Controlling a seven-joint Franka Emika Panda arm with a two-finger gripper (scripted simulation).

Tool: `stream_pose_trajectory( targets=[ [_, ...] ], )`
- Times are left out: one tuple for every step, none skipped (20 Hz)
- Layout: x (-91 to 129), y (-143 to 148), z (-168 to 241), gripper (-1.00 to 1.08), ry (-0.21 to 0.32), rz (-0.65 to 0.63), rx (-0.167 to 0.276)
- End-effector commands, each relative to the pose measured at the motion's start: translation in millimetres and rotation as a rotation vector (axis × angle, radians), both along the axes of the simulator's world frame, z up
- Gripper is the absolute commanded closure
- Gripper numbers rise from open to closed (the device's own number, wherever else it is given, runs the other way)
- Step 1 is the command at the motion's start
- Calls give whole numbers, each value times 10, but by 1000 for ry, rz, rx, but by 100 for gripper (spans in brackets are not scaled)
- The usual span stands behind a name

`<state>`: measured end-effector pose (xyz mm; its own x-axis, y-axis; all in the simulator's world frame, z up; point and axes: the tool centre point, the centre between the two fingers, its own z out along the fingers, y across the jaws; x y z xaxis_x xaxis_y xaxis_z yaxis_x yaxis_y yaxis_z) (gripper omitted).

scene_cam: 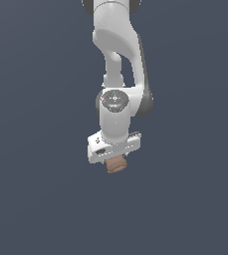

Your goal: Pick up the object and move it to a goal position.

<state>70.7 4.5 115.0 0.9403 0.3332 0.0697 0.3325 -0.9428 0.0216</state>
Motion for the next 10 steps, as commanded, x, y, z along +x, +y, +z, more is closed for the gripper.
stream_pose_trajectory(
  targets=[
    [53,-47,274,108,-22,5,0],
    [75,-69,404,108,-32,8,0],
    [98,-92,545,108,-43,11,1],
    [121,-118,696,108,-55,14,1],
    [143,-144,856,108,-67,17,1],
    [164,-170,1020,108,-80,21,2],
    [184,-198,1187,108,-93,24,2],
    [202,-225,1355,108,-106,28,3],
    [218,-252,1525,108,-119,31,3],
    [233,-279,1694,108,-132,35,4]
  ],
)
